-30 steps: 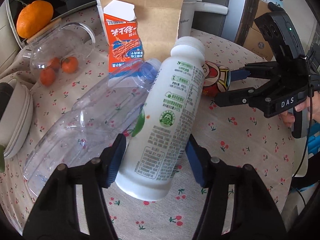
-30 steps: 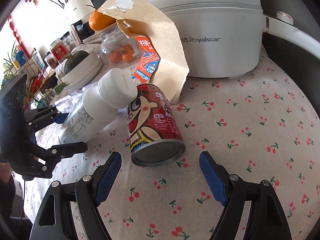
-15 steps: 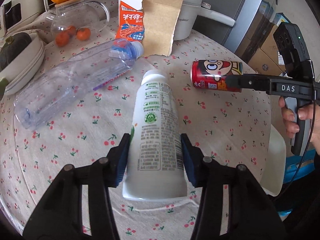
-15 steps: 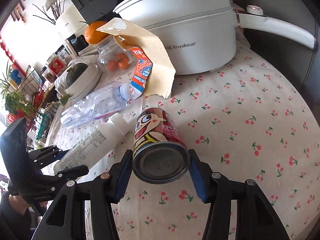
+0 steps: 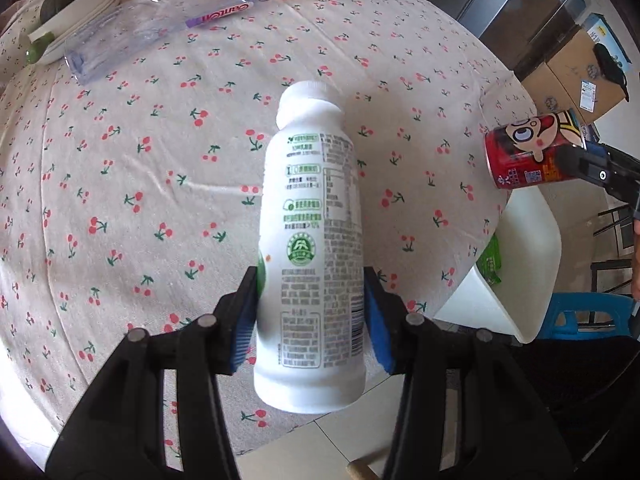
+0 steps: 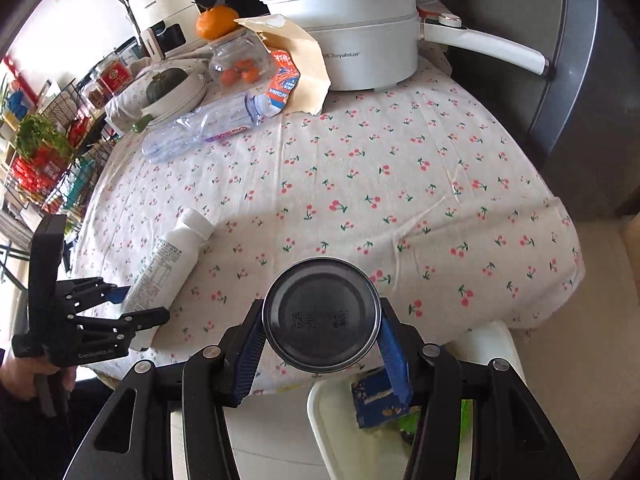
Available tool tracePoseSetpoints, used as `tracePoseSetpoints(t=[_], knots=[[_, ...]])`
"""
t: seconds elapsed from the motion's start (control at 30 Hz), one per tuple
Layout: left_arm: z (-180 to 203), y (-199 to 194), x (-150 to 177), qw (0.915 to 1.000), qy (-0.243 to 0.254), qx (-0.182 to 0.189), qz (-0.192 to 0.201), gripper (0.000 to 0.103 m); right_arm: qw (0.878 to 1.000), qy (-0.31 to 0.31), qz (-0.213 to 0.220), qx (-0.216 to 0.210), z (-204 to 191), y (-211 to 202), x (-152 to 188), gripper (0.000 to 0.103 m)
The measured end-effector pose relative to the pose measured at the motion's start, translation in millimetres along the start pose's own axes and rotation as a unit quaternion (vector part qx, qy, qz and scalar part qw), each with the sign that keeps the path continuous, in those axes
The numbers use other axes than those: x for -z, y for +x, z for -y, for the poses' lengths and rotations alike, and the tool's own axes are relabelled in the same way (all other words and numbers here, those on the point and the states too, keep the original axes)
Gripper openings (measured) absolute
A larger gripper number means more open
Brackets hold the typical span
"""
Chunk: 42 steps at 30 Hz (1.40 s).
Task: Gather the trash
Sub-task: 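Carry the yogurt bottle and red can over the bin and release both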
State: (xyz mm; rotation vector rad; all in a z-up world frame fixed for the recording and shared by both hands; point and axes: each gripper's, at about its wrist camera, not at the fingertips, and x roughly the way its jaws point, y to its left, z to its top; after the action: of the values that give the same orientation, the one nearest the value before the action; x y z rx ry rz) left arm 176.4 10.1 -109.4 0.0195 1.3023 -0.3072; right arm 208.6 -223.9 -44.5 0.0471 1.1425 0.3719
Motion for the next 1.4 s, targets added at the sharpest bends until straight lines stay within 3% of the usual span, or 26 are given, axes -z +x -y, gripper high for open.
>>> tracePoseSetpoints(t=[0.2,0.33,0.5,0.73,1.0,1.13,1.2,1.27,1.4], knots=[[-0.1,-6.1,7.6,0.9987,-0.027,0.007,0.042,0.051,1.000,0.022,0.007,-0.006,4.8,-18.0,31.5,0.054],[19.3,-27.0,13.3,0.9957,-0.014,0.048,0.079,0.050,0.998,0.061,-0.005,0.002,21.3,-29.2,50.4,0.054],[64.9,-40.3,25.5,0.9907,0.039,0.091,0.093,0.050,0.997,0.074,0.030,-0.009,37.9,-61.5,66.1,0.054],[133.2,-32.5,35.0,0.9805,0.121,0.135,0.074,0.051,0.992,0.115,0.042,0.034,82.3,-82.7,95.4,0.054],[180.6,1.4,28.9,0.9757,0.165,0.133,0.055,0.051,0.988,0.140,0.013,0.063,116.2,-71.9,118.2,0.054],[191.4,12.4,23.8,0.9735,0.176,0.126,0.073,0.051,0.987,0.146,0.007,0.071,126.0,-69.9,123.5,0.054],[194.0,13.3,20.4,0.9742,0.173,0.120,0.082,0.056,0.986,0.150,0.005,0.073,129.9,-69.4,124.7,0.054],[193.6,10.7,18.7,0.9752,0.167,0.117,0.086,0.068,0.985,0.153,0.004,0.074,133.2,-68.7,125.6,0.054],[187.5,1.5,18.0,0.9771,0.162,0.101,0.095,0.073,0.985,0.154,-0.003,0.078,136.1,-65.7,127.5,0.054]])
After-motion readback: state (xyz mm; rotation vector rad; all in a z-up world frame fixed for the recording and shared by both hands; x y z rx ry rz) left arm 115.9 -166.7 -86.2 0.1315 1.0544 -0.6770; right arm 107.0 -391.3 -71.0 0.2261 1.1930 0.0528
